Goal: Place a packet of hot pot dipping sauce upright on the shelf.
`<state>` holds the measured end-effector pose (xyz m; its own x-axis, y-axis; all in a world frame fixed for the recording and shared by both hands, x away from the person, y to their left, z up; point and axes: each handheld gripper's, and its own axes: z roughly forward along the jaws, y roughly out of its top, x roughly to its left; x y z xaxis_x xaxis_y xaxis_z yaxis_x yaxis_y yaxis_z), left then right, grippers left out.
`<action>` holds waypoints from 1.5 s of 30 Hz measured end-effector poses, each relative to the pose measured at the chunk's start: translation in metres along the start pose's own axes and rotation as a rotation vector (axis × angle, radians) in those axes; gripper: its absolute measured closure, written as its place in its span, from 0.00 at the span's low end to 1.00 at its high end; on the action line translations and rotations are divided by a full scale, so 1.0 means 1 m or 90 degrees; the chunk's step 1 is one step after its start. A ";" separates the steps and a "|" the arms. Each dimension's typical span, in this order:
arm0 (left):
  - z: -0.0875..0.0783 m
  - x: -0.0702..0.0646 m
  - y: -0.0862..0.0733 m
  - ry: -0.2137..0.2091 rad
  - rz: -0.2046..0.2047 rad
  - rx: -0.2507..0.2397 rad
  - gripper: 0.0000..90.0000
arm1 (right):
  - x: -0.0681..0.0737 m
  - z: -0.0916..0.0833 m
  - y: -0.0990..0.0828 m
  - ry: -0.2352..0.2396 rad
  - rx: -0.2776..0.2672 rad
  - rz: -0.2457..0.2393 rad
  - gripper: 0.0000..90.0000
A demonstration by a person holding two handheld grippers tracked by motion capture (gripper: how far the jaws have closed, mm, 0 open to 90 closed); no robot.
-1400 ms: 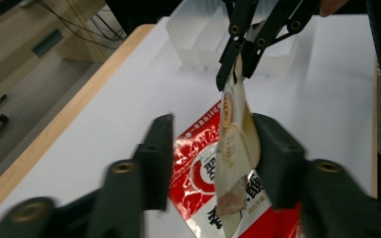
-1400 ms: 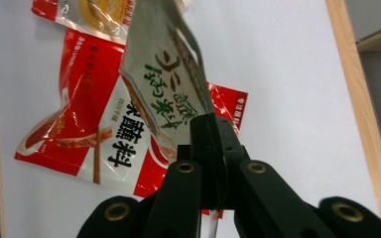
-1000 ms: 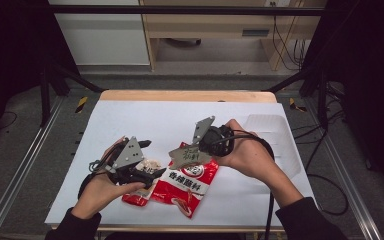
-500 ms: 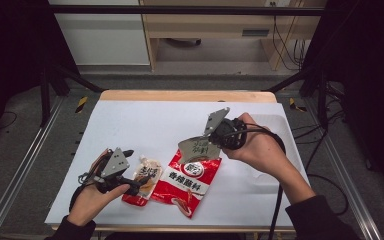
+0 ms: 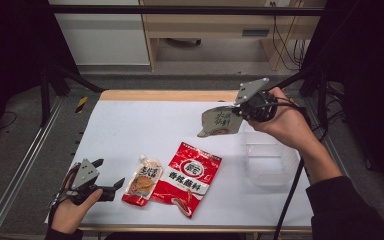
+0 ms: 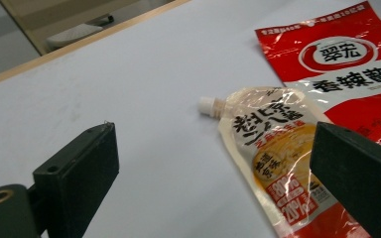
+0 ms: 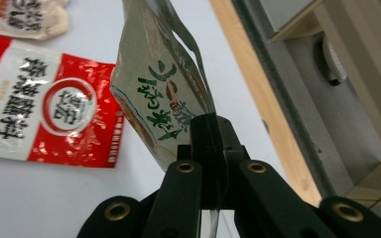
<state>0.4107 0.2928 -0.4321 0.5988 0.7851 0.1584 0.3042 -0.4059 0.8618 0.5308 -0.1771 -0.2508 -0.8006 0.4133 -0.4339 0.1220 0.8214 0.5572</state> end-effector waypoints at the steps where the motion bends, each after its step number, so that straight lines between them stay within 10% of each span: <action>1: -0.002 0.001 -0.002 0.006 -0.003 0.001 0.05 | 0.000 0.000 0.000 0.000 0.000 0.000 1.00; 8: -0.009 0.005 -0.010 0.027 -0.040 -0.017 0.05 | -0.027 -0.014 -0.013 -0.043 -0.008 0.035 1.00; 17: -0.005 0.001 -0.013 0.034 0.001 0.014 0.05 | -0.041 -0.024 -0.053 -0.099 0.019 0.081 1.00; 45: -0.006 0.004 -0.015 0.035 -0.015 0.012 0.05 | -0.066 0.003 -0.134 -0.118 0.058 0.161 1.00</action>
<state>0.4040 0.3046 -0.4415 0.5500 0.8187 0.1649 0.3325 -0.3957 0.8561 0.5693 -0.3128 -0.2990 -0.6187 0.6662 -0.4163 0.3615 0.7119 0.6020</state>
